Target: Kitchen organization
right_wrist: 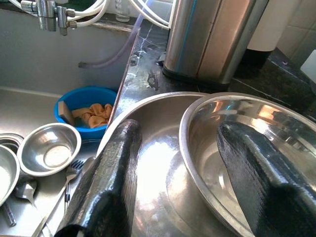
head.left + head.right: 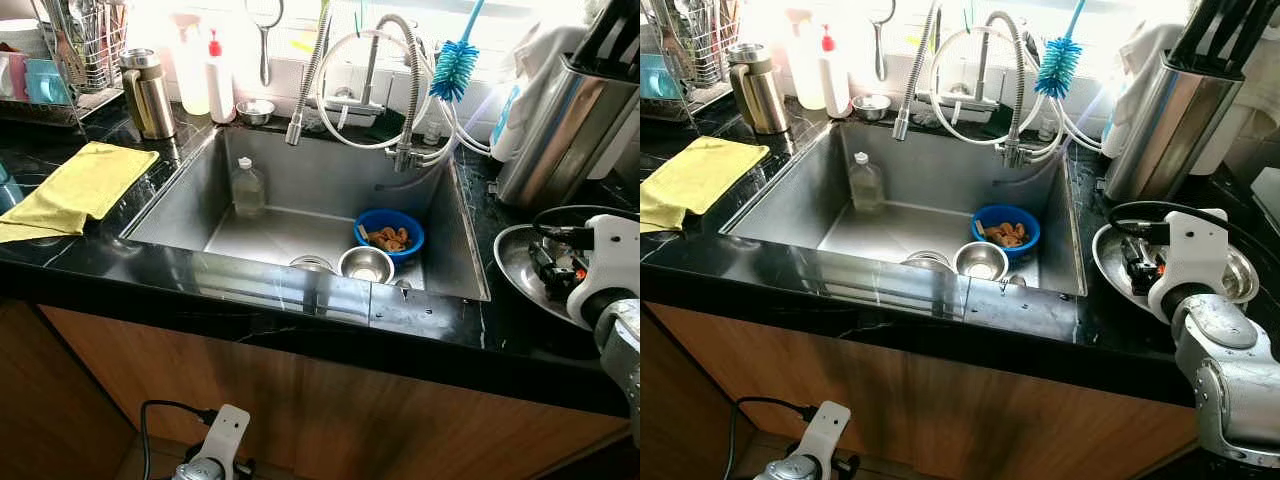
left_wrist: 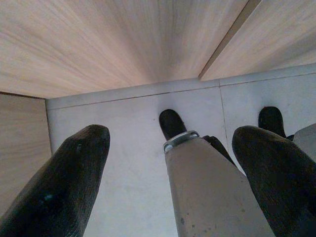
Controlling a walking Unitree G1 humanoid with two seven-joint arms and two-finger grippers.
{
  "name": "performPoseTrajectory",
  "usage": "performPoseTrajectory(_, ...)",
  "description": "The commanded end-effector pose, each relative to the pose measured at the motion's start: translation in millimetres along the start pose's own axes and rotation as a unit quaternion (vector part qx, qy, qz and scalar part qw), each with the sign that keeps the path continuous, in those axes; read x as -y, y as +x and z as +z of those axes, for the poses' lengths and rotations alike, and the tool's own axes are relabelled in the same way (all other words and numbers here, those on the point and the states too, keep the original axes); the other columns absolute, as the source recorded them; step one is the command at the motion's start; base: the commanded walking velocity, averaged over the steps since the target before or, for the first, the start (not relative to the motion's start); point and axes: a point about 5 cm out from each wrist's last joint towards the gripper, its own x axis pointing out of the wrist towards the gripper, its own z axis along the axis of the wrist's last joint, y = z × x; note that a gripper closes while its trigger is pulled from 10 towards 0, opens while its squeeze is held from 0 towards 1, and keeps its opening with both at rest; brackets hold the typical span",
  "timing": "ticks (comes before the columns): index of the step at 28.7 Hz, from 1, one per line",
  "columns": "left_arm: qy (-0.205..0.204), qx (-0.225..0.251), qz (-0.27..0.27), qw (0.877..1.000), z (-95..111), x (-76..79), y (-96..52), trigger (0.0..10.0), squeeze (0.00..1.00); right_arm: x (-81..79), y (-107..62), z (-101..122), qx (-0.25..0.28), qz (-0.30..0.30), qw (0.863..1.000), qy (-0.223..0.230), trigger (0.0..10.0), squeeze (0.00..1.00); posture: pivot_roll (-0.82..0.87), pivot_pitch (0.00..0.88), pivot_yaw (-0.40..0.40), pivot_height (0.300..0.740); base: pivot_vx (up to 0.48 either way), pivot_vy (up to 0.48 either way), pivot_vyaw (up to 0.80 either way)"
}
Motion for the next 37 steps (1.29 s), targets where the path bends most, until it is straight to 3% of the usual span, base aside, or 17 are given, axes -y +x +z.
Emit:
performPoseTrajectory(1,0.002,-0.005,-0.001,1.0,-1.7,0.6,-0.1,10.0,0.0,8.0,-2.3,2.4,-0.001,-0.015,1.0,-0.005,10.0,0.0,0.03,0.0,-0.076,0.736,0.0,0.0,0.0)
performPoseTrajectory(5,0.001,-0.004,-0.003,1.0,-0.3,0.9,0.1,10.0,0.0,20.6,-5.6,3.4,-0.002,-0.044,0.999,-0.003,10.0,0.0,0.03,0.003,-0.075,0.736,0.0,0.0,0.0)
performPoseTrajectory(37,-0.001,0.004,-0.002,1.0,7.6,-1.5,1.0,10.0,0.0,19.4,-1.2,-21.3,-0.047,-0.03,0.998,0.0,10.0,0.0,0.03,0.022,-0.07,0.736,0.0,0.0,0.0)
